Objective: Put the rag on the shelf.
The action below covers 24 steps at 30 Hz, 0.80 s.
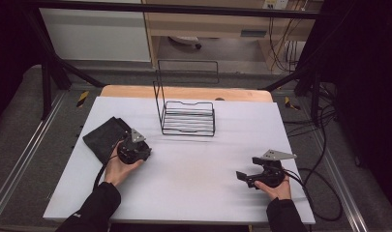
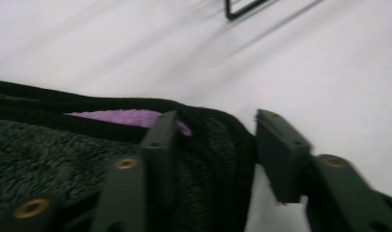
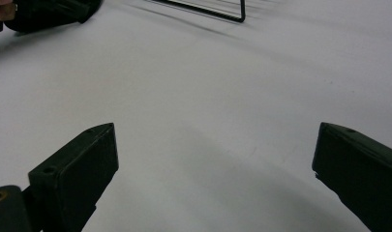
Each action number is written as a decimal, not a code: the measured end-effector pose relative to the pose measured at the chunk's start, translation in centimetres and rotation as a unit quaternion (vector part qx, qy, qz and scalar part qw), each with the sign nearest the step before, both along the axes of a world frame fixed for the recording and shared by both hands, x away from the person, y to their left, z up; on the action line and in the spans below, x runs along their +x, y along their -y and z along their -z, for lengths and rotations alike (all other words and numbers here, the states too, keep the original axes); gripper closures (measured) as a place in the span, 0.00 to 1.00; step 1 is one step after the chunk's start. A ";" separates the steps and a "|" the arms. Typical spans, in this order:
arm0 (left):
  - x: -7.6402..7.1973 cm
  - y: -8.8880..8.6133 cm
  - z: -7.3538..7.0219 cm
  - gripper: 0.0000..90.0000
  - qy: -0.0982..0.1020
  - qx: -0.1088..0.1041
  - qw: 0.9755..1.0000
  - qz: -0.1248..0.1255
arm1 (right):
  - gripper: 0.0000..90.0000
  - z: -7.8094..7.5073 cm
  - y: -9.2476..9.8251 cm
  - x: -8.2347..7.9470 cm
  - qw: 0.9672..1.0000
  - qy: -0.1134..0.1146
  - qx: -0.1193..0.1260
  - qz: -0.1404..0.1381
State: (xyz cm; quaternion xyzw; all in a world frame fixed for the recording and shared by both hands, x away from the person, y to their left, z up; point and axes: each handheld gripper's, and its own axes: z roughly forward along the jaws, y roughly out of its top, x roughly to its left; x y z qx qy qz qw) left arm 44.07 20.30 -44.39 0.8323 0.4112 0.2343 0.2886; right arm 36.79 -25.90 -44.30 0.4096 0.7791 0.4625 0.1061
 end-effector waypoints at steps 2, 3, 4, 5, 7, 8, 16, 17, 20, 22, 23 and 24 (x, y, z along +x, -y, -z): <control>0.2 0.0 0.0 0.70 0.001 -0.001 1.000 -0.009 | 0.03 0.0 0.0 0.0 1.000 0.001 0.000 0.000; 0.2 0.0 0.0 0.70 0.004 0.003 1.000 -0.011 | 0.03 0.0 0.0 0.0 1.000 0.001 0.000 0.000; 0.2 0.1 0.0 0.71 0.006 0.008 1.000 -0.012 | 0.03 0.0 0.0 0.0 1.000 0.001 0.000 0.000; 0.2 0.2 0.0 0.73 0.008 0.012 1.000 -0.014 | 0.03 0.0 0.0 0.0 1.000 0.001 0.000 -0.001; 0.2 0.2 0.0 0.79 0.011 0.018 1.000 -0.017 | 0.03 0.0 0.0 0.0 1.000 -0.001 0.000 0.000; 0.3 0.3 0.0 0.83 0.011 0.020 1.000 -0.019 | 0.03 0.0 0.0 0.0 1.000 0.000 0.001 0.000; 0.5 -0.8 -0.3 0.91 0.000 -0.012 1.000 -0.006 | 0.03 0.0 0.0 0.0 1.000 0.000 0.000 -0.001; 0.5 -1.0 -0.4 0.91 -0.002 -0.022 1.000 -0.006 | 0.03 0.0 0.0 0.0 1.000 0.000 0.000 -0.001; 0.3 -1.3 -0.9 0.92 -0.002 -0.035 0.999 0.000 | 0.03 0.0 0.0 0.0 1.000 -0.001 -0.001 -0.001; 0.1 -1.5 -1.2 0.92 0.000 -0.041 0.999 0.005 | 0.03 0.0 0.0 0.0 1.000 0.000 -0.001 -0.002; 0.0 -1.6 -1.4 0.92 0.001 -0.044 0.999 0.007 | 0.03 0.0 0.0 0.0 1.000 0.000 0.000 -0.002; -0.1 -1.7 -1.6 0.92 0.001 -0.047 0.999 0.011 | 0.03 0.0 0.0 0.0 1.000 0.000 0.000 -0.002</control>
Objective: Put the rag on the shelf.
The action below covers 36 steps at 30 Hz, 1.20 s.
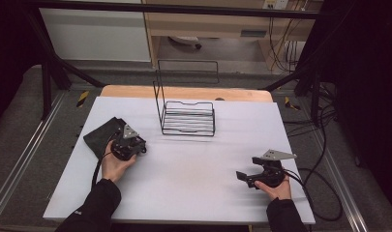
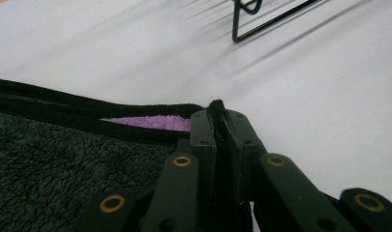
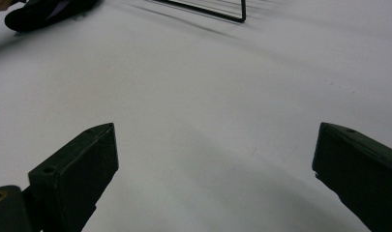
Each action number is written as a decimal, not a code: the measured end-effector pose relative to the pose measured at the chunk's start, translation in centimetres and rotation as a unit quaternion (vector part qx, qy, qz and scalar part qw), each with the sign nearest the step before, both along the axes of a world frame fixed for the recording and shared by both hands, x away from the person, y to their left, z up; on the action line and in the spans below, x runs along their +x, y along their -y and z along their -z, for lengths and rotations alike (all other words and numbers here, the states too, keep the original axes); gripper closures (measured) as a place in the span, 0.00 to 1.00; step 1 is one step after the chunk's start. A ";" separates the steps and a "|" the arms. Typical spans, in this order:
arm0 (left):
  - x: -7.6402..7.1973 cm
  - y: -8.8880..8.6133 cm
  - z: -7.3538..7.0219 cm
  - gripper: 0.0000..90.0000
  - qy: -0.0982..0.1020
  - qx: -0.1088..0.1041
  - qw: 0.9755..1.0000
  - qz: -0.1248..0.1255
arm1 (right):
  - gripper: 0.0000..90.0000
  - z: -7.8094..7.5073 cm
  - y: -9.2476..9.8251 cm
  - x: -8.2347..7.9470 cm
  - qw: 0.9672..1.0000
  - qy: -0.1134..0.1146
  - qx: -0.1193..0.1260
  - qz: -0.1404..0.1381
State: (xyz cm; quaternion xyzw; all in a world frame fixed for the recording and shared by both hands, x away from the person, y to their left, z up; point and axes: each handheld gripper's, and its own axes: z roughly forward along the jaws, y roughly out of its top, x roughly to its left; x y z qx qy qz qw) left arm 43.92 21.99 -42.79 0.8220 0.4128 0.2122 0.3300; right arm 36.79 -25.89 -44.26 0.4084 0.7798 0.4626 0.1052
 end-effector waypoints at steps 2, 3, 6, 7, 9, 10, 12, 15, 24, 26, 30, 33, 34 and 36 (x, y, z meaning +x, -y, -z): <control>-0.3 -0.1 -0.4 0.92 -0.001 -0.007 1.000 0.004 | 0.03 0.0 0.0 0.0 1.000 0.000 0.000 0.001; -0.4 -0.2 -0.6 0.92 -0.003 -0.013 1.000 0.007 | 0.03 0.0 0.0 0.0 1.000 0.000 0.000 0.001; -1.1 0.0 -1.1 0.92 -0.008 -0.025 0.999 0.018 | 0.03 0.0 0.0 0.0 1.000 0.000 0.000 0.001; -1.3 0.1 -1.2 0.92 -0.010 -0.029 0.999 0.022 | 0.03 0.0 0.0 0.0 1.000 0.001 0.000 0.001; -1.9 0.5 -1.4 0.92 -0.016 -0.034 0.999 0.030 | 0.03 0.0 0.0 0.0 1.000 0.000 0.000 0.000; -2.2 0.7 -1.4 0.92 -0.018 -0.036 0.999 0.032 | 0.03 0.0 0.0 0.0 1.000 0.000 0.000 0.000; -2.7 1.1 -1.5 0.92 -0.023 -0.043 0.998 0.039 | 0.03 -0.1 0.0 -0.1 1.000 0.000 0.001 0.000; -3.5 1.7 -1.7 0.92 -0.026 -0.053 0.997 0.052 | 0.03 0.0 0.0 0.0 1.000 0.001 -0.001 -0.001; -5.7 4.9 -2.2 0.92 -0.029 -0.070 0.991 0.109 | 0.03 -0.1 0.0 0.0 1.000 0.002 -0.001 -0.001; -6.1 5.7 -2.2 0.92 -0.031 -0.071 0.990 0.121 | 0.03 -0.1 0.0 0.0 1.000 0.002 -0.001 -0.001; -6.8 7.2 -1.9 0.91 -0.037 -0.072 0.987 0.140 | 0.03 -0.1 0.0 0.0 1.000 0.002 -0.001 -0.001; -7.1 8.1 -1.7 0.91 -0.042 -0.074 0.985 0.148 | 0.03 -0.1 0.0 0.0 1.000 0.001 -0.002 -0.001; -7.2 8.4 -1.7 0.91 -0.043 -0.076 0.985 0.150 | 0.03 -0.1 -0.1 -0.1 1.000 0.000 -0.001 -0.001; -7.4 8.8 -1.6 0.91 -0.046 -0.078 0.984 0.153 | 0.03 -0.1 0.0 -0.1 1.000 0.000 -0.001 -0.001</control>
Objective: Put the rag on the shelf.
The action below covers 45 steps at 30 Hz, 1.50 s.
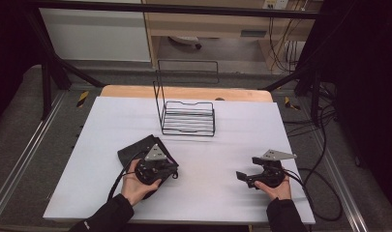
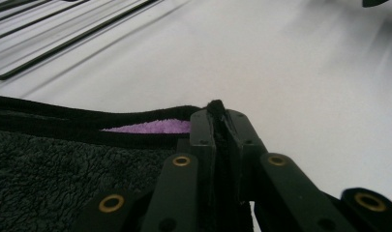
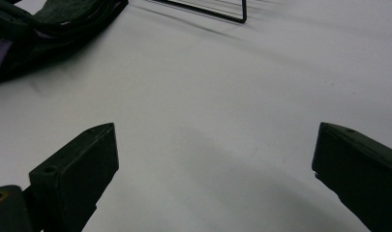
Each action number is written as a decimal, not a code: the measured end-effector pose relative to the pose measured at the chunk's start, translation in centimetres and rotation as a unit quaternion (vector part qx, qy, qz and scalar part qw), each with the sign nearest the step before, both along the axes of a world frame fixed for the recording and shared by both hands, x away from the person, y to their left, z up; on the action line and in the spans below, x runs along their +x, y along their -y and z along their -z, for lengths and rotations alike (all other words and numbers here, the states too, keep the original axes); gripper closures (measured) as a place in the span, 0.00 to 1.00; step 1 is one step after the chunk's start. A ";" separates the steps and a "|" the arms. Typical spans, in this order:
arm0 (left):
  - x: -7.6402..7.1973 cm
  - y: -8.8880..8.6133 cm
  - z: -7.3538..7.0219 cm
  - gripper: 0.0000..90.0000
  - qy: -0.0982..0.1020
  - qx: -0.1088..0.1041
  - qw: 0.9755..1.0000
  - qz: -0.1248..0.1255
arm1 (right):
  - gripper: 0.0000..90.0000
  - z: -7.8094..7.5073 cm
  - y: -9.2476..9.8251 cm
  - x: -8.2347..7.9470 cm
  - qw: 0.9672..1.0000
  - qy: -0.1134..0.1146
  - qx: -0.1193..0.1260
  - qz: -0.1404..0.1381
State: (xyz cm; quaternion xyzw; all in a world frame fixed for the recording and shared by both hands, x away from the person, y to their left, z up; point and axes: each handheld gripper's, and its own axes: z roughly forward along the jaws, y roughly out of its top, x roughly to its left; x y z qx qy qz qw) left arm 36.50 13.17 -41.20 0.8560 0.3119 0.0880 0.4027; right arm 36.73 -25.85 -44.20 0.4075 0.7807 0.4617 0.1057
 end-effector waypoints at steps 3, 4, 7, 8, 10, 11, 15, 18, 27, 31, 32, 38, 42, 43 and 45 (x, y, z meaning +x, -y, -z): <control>-0.3 0.7 0.1 0.91 -0.003 -0.003 1.000 0.006 | 0.03 0.0 0.0 0.0 1.000 0.000 0.000 0.000; -0.5 0.9 0.1 0.91 -0.005 -0.005 1.000 0.008 | 0.03 0.0 0.0 0.0 1.000 0.000 0.000 0.000; -1.0 1.6 0.1 0.91 -0.008 -0.009 1.000 0.022 | 0.03 0.0 0.0 0.0 1.000 0.001 0.000 -0.001; -1.1 1.8 0.1 0.91 -0.010 -0.010 1.000 0.025 | 0.03 0.0 0.0 0.0 1.000 0.003 0.000 0.000; -1.4 2.2 0.2 0.91 -0.011 -0.010 0.999 0.033 | 0.03 0.0 0.0 0.0 1.000 0.001 0.001 0.001; -1.6 2.4 0.2 0.91 -0.011 -0.009 0.999 0.035 | 0.03 -0.1 0.0 0.0 1.000 0.001 0.002 0.001; -1.6 2.7 0.7 0.90 -0.017 -0.005 0.999 0.036 | 0.03 0.0 0.0 0.0 1.000 0.001 0.000 0.000; -1.5 2.9 1.1 0.85 -0.028 0.001 0.999 0.041 | 0.03 0.0 0.0 0.0 1.000 0.002 0.000 0.000; -1.9 -0.6 -0.6 0.47 -0.005 -0.020 1.000 0.008 | 0.06 -0.4 -1.3 0.3 1.000 0.011 -0.001 -0.006; -1.3 -4.4 -0.3 0.44 -0.003 -0.008 0.999 -0.050 | 0.07 -0.7 -2.4 0.7 1.000 0.012 -0.001 -0.009; -1.2 -5.3 -0.1 0.43 -0.008 -0.005 0.998 -0.064 | 0.08 -1.0 -3.5 1.1 1.000 0.015 -0.005 -0.013; -1.2 -9.1 1.1 0.42 -0.022 0.016 0.992 -0.119 | 0.14 -1.9 -7.1 2.3 0.999 0.023 -0.009 -0.025; -1.3 -10.3 1.8 0.42 -0.030 0.019 0.990 -0.138 | 0.18 -2.4 -10.7 3.5 0.999 0.023 -0.012 -0.038; -1.3 -10.5 2.0 0.42 -0.033 0.017 0.989 -0.143 | 0.19 -2.4 -11.7 3.9 0.999 0.025 -0.016 -0.043; -1.3 -10.6 2.4 0.43 -0.037 0.019 0.989 -0.144 | 0.19 -2.4 -13.7 4.6 0.998 0.024 -0.022 -0.053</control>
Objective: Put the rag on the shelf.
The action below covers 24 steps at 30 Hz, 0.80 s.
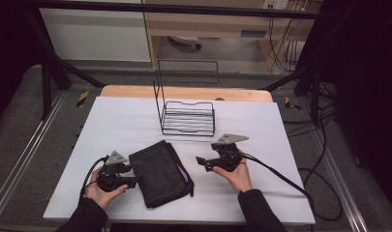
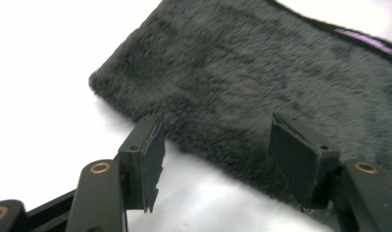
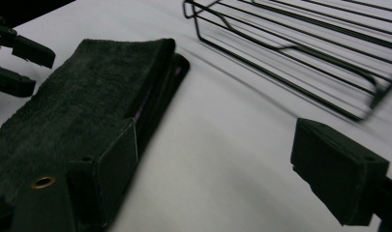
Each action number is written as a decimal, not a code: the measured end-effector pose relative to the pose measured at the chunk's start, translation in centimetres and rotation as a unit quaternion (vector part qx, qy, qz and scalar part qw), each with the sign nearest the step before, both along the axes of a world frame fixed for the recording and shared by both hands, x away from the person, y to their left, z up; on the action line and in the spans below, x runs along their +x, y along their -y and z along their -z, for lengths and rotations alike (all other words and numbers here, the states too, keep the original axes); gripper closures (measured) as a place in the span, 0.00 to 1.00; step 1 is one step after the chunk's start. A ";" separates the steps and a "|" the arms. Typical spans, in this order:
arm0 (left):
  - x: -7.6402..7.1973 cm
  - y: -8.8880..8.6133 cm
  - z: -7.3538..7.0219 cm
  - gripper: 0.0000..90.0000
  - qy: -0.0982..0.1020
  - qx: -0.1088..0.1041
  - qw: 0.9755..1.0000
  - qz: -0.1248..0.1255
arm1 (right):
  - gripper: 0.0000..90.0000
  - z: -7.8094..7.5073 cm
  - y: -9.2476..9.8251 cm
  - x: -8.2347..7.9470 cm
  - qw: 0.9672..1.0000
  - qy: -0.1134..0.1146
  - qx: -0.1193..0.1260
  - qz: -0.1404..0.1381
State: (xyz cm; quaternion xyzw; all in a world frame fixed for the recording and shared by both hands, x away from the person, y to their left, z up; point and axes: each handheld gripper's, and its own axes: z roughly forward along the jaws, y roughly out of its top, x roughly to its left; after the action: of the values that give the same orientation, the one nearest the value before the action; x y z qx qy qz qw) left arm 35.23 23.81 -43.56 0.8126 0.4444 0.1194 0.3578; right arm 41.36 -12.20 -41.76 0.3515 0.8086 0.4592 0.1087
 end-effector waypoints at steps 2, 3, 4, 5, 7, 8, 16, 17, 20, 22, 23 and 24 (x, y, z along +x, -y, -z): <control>0.0 0.0 0.3 0.43 -0.005 -0.003 1.000 -0.001 | 0.21 0.1 -1.8 0.8 1.000 -0.003 -0.003 -0.008; 0.0 0.0 0.5 0.44 -0.005 -0.005 1.000 0.000 | 0.22 0.1 -2.7 1.3 1.000 -0.006 -0.005 -0.010; 0.0 0.1 0.6 0.45 -0.007 -0.007 1.000 0.000 | 0.24 0.2 -3.5 1.7 1.000 -0.009 -0.006 -0.011; 0.0 0.1 0.7 0.46 -0.007 -0.009 1.000 0.001 | 0.27 0.4 -4.2 2.1 1.000 -0.013 -0.005 -0.014; -0.1 0.1 0.8 0.48 -0.009 -0.013 1.000 0.001 | 0.31 0.9 -5.7 3.0 1.000 -0.021 -0.009 -0.019; 0.0 0.1 0.8 0.49 -0.008 -0.013 1.000 0.001 | 0.34 1.2 -6.4 3.3 0.999 -0.027 -0.012 -0.021; -0.2 0.2 1.0 0.52 -0.008 -0.017 1.000 -0.001 | 0.52 3.6 -10.4 5.1 0.997 -0.054 -0.024 -0.046; -0.1 0.2 1.0 0.52 -0.008 -0.018 1.000 -0.001 | 0.55 3.7 -10.5 5.3 0.997 -0.057 -0.017 -0.049; -0.1 0.2 1.1 0.53 -0.010 -0.020 1.000 -0.003 | 0.60 3.9 -10.5 5.5 0.997 -0.066 -0.012 -0.048; 0.0 0.2 1.1 0.53 -0.009 -0.019 1.000 -0.001 | 0.66 3.8 -10.4 5.5 0.996 -0.067 -0.014 -0.053; 0.0 0.2 1.1 0.53 -0.009 -0.019 1.000 -0.001 | 0.71 3.8 -10.4 5.5 0.996 -0.071 -0.014 -0.056; 0.0 0.2 1.1 0.53 -0.009 -0.019 1.000 -0.001 | 0.75 3.8 -10.4 5.5 0.995 -0.077 -0.013 -0.057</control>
State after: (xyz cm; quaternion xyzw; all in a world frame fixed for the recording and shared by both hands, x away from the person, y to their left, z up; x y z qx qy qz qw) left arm 35.21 23.58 -44.64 0.8064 0.4506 0.1038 0.3688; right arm 46.87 -1.84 -45.52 0.3374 0.8393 0.4256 0.0245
